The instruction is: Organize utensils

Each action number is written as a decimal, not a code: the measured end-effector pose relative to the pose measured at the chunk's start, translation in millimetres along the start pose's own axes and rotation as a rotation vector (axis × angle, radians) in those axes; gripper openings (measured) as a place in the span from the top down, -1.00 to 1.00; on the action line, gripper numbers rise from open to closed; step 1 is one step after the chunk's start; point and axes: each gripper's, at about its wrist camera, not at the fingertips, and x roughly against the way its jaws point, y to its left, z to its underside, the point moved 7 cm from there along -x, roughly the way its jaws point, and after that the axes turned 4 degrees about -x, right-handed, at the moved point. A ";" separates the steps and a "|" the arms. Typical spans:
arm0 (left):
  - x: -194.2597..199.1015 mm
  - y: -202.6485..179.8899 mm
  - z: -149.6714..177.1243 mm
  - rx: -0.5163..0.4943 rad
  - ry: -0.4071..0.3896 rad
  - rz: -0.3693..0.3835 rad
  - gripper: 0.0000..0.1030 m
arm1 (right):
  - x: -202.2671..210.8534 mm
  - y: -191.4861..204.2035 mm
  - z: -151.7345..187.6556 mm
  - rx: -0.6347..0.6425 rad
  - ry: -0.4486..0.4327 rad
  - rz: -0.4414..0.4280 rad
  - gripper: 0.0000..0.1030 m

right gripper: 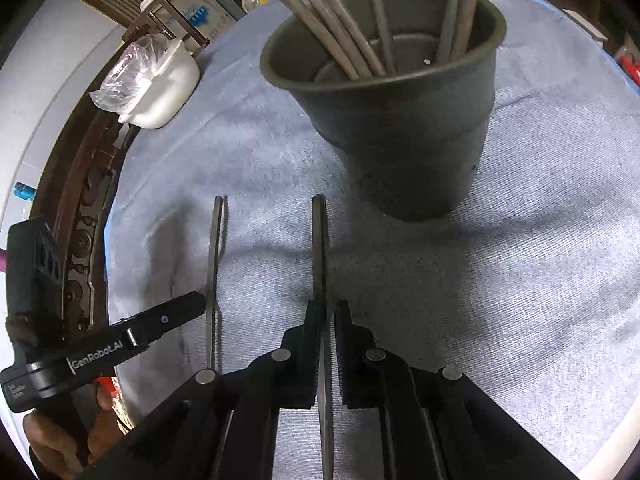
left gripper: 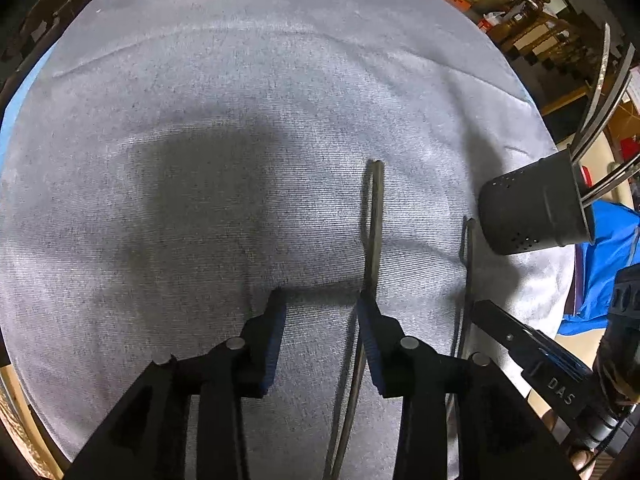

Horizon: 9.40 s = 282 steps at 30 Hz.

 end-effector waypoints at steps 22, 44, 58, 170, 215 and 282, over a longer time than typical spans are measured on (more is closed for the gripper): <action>-11.7 -26.3 -4.7 -0.042 0.025 -0.027 0.31 | -12.3 3.6 -1.7 0.050 0.038 0.054 0.65; -14.3 -28.5 0.0 -0.115 -0.015 -0.031 0.88 | -10.9 3.9 -4.3 0.099 -0.007 0.089 0.83; 100.8 -48.5 3.1 -0.160 -0.365 0.071 0.88 | 70.6 26.4 -6.5 0.130 -0.219 -0.165 0.87; 197.5 -34.0 87.5 -0.144 -0.592 -0.504 -0.60 | 210.0 24.8 77.1 0.226 -0.705 0.050 -0.51; 212.3 -48.3 88.2 -0.179 -0.629 -0.458 -0.60 | 225.9 44.2 74.8 0.250 -0.794 0.063 -0.51; 225.2 -29.8 79.2 -0.171 -0.664 -0.366 -0.60 | 222.3 58.7 70.3 0.248 -0.809 0.146 -0.51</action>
